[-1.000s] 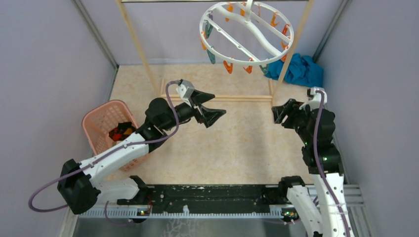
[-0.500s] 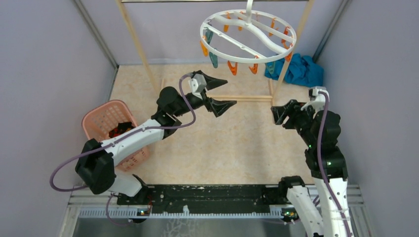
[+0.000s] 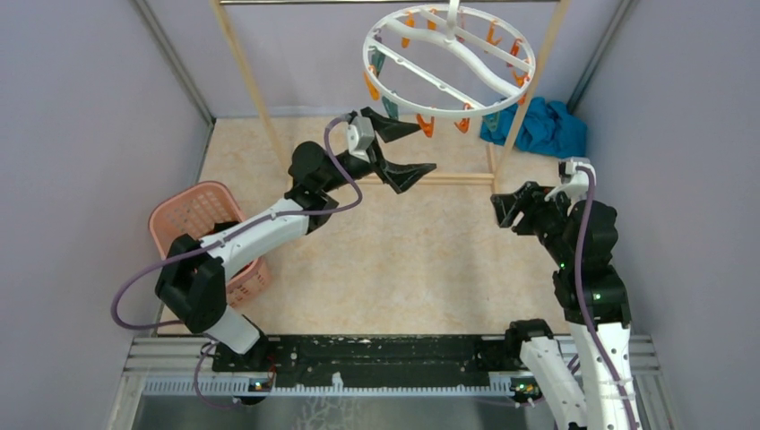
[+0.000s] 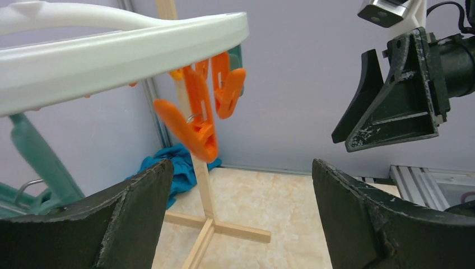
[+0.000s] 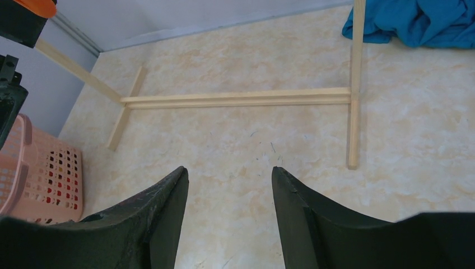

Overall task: Clip the socks to the hanger
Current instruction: Open the clamp at the hanger.

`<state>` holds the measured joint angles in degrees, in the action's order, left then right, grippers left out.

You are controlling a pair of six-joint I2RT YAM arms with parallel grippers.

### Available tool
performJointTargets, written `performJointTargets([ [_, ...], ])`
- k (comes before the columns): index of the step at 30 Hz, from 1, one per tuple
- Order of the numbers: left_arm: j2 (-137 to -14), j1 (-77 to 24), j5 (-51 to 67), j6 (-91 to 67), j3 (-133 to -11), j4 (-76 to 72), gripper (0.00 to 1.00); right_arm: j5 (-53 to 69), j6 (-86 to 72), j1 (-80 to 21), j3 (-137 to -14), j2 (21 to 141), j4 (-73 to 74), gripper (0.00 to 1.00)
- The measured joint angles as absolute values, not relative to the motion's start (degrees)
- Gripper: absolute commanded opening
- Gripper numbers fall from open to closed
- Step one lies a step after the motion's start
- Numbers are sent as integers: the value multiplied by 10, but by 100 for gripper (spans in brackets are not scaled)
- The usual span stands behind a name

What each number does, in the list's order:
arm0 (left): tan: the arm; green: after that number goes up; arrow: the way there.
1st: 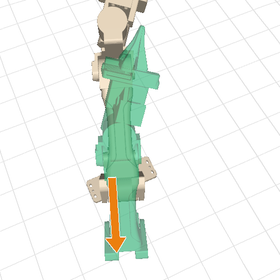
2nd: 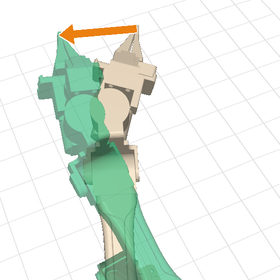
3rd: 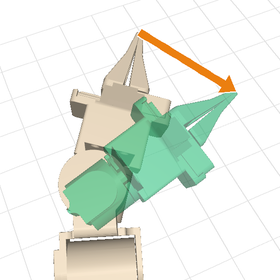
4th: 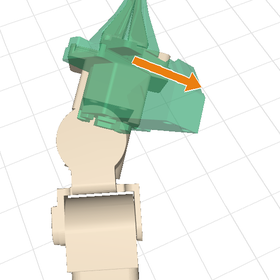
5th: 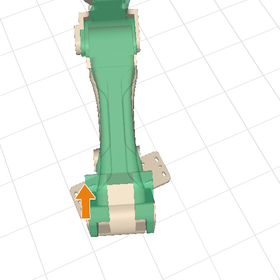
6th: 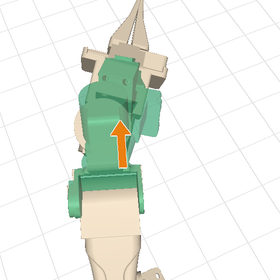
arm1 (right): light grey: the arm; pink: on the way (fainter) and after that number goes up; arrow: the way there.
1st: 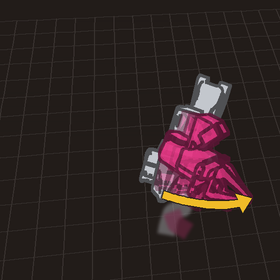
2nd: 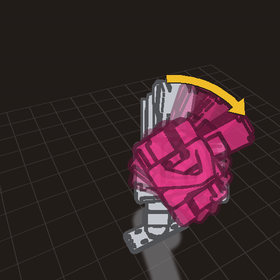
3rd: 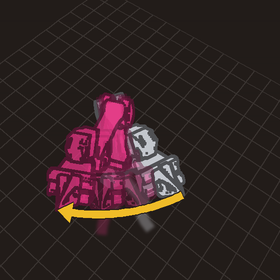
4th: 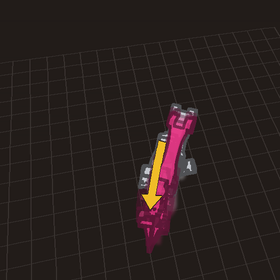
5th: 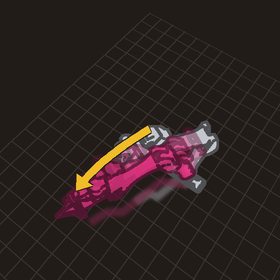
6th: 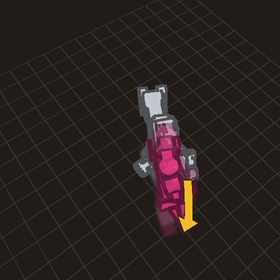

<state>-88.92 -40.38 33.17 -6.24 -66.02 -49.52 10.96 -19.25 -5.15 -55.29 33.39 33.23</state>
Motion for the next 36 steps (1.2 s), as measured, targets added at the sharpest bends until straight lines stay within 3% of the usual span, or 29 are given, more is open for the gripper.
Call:
performJointTargets([
  [20,-944,-391,354,-130,-705,-568,91,115,-185,-51,-568,326,357,56],
  [30,-968,-391,367,-161,-734,-594,82,117,-184,-51,-568,326,364,56],
  [36,-996,-391,369,-182,-743,-607,70,116,-180,-51,-579,326,378,56],
])
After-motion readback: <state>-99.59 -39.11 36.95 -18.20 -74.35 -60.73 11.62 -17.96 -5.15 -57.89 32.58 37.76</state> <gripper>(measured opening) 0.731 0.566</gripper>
